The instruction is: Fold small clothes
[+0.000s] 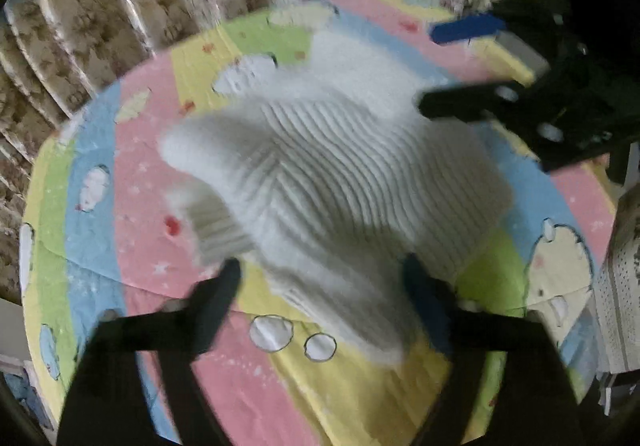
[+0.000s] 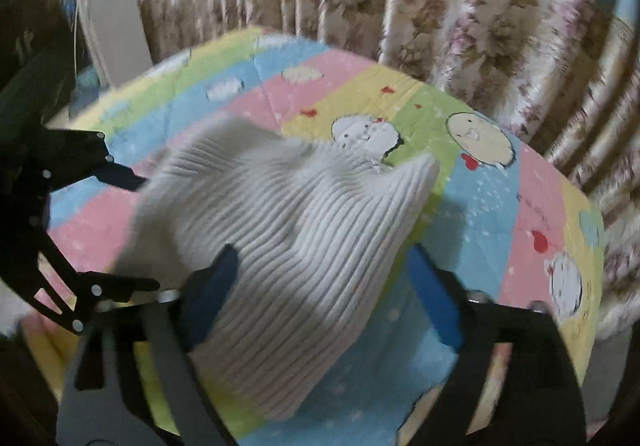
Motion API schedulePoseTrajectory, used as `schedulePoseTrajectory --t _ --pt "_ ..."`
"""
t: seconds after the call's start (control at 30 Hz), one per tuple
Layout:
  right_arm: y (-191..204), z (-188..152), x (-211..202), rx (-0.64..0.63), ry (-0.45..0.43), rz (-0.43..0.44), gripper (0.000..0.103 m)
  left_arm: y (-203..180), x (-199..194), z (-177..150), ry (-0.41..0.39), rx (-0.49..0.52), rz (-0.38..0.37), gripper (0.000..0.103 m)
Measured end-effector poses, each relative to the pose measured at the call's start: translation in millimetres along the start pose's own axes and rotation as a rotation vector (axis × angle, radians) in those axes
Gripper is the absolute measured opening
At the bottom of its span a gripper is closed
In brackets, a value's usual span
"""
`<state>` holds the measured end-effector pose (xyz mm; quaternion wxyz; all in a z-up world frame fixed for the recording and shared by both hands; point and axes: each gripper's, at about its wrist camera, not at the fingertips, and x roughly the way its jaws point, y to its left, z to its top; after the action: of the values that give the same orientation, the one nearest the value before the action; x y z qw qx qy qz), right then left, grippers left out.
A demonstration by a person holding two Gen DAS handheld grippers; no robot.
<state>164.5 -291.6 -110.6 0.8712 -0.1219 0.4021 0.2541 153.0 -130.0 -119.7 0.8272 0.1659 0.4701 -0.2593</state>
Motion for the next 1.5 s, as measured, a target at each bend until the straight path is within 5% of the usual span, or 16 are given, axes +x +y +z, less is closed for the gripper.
schedulePoseTrajectory --t 0.17,0.33,0.43,0.53,0.83,1.13,1.5 --pt "11 -20 -25 0.084 -0.016 -0.061 0.095 19 -33 6 -0.076 -0.061 -0.004 0.093" --pt "30 -45 -7 0.109 0.040 -0.266 0.095 53 -16 40 -0.085 -0.134 0.169 0.094" --pt "37 -60 11 0.092 0.098 -0.335 0.093 58 12 45 -0.028 -0.079 0.282 0.094" --pt "43 -74 27 0.057 0.142 -0.393 0.092 59 30 39 -0.012 -0.024 0.320 0.095" --pt "29 -78 39 0.099 0.168 -0.376 0.097 73 25 29 -0.020 -0.099 0.276 0.097" --pt "47 -64 -29 0.220 0.019 -0.310 0.100 54 -38 -2 -0.043 -0.178 0.315 0.101" --pt "93 -75 -77 0.381 -0.138 -0.340 0.100 23 -95 -70 -0.105 -0.338 0.376 0.101"
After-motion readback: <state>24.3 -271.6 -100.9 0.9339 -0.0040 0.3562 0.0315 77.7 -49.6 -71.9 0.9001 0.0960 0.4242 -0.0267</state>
